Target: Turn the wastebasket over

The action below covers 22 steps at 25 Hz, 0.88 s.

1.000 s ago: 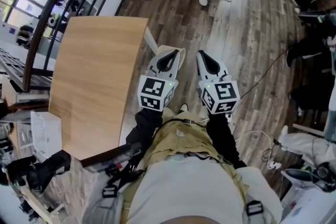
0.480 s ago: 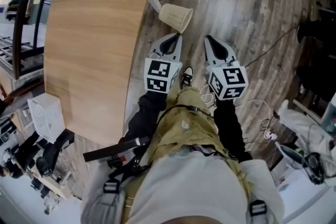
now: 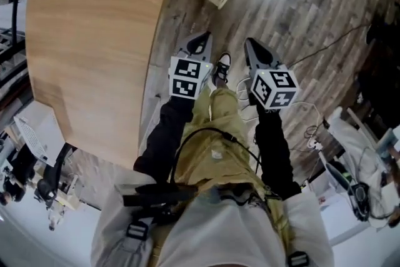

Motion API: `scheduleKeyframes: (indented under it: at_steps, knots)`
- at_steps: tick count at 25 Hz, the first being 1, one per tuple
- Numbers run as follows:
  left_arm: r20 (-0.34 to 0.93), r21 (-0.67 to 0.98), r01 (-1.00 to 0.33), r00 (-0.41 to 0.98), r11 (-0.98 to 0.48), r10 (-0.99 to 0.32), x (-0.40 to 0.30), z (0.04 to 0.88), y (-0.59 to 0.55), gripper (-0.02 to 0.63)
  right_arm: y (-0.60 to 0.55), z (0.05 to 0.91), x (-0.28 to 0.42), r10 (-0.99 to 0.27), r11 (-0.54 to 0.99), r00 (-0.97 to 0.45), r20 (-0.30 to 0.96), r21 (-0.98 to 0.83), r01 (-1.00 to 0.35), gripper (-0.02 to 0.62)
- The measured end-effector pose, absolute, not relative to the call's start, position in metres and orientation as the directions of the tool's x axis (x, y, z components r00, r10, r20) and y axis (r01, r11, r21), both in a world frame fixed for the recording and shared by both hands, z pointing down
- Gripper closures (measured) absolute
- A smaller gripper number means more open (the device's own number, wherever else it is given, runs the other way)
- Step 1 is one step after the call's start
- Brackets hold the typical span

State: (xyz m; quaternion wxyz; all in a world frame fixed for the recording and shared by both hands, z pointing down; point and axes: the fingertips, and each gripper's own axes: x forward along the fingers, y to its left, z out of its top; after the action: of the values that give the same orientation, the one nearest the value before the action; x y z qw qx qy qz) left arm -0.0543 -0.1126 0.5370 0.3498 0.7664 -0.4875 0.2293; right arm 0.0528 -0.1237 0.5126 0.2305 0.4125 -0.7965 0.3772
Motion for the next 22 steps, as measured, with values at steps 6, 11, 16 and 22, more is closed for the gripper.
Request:
scheduleKeyframes:
  at_steps: [6, 11, 16, 22]
  knots:
    - [0.753, 0.343, -0.897, 0.44, -0.279, -0.49, -0.057, 0.655, -0.083, 0.609, -0.106, 0.648, 0.044, -0.356, 0.346, -0.543, 0.76, -0.433, -0.832, 0.575]
    - [0.779, 0.338, -0.9, 0.432, -0.277, -0.454, -0.063, 0.726, -0.071, 0.609, -0.092, 0.731, 0.044, -0.287, 0.346, -0.537, 0.793, -0.437, -0.83, 0.575]
    - [0.791, 0.328, -0.894, 0.437, -0.305, -0.429, -0.07, 0.774, -0.079, 0.609, -0.098, 0.794, 0.039, -0.238, 0.358, -0.535, 0.81, -0.439, -0.824, 0.575]
    - [0.798, 0.343, -0.899, 0.431, -0.271, -0.421, -0.079, 0.804, -0.097, 0.609, -0.132, 0.833, 0.021, -0.226, 0.37, -0.542, 0.809, -0.443, -0.816, 0.575]
